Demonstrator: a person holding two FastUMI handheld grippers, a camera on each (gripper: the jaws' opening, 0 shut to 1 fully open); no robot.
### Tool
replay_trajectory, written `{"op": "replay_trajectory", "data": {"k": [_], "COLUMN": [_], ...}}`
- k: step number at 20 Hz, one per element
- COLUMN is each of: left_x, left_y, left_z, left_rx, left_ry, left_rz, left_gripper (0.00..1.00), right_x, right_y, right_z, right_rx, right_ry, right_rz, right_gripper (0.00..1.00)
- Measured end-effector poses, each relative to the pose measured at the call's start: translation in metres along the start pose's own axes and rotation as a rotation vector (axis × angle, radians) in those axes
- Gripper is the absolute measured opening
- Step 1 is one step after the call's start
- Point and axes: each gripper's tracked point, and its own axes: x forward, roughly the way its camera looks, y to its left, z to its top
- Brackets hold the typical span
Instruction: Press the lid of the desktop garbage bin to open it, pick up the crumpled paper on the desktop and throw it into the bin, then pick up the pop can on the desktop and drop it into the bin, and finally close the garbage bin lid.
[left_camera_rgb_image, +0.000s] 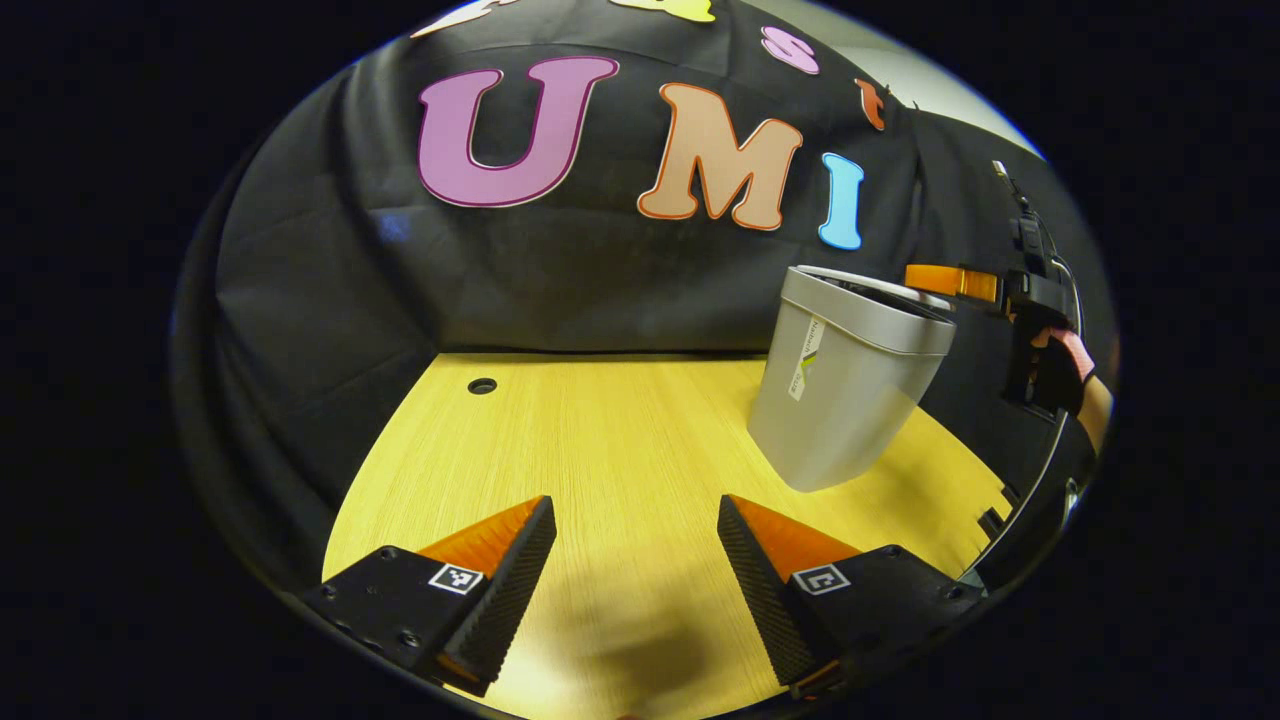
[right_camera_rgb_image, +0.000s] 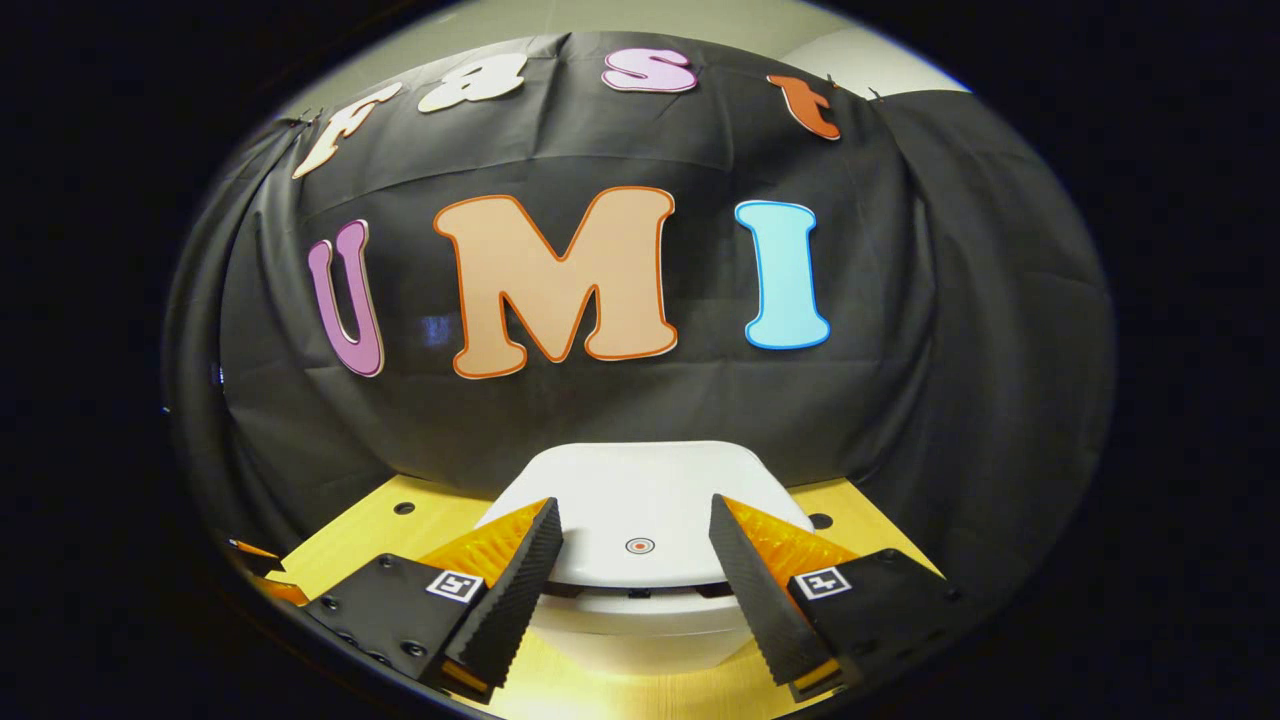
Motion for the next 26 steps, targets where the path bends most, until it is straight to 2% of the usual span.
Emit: {"op": "replay_trajectory", "data": {"k": [4,16,26], "left_x": [0.002,0.009,0.014], "left_y": [-0.005,-0.017,-0.033], "left_z": [0.006,0.008,0.012], "left_rx": [0.014,0.015,0.016], "left_ry": [-0.011,-0.004,-0.013], "left_rz": [-0.016,-0.033,-0.070], "left_gripper": [0.96,0.96,0.96], "right_x": [0.001,0.001,-0.001], "right_y": [0.001,0.001,0.001], "right_z": [-0.008,-0.017,-0.017], "right_rx": [-0.042,-0.012,0.002], "right_ry": [0.010,-0.076,-0.092], "right_rz": [0.001,-0.019,-0.031], "right_gripper": [0.98,0.99,0.99]}}
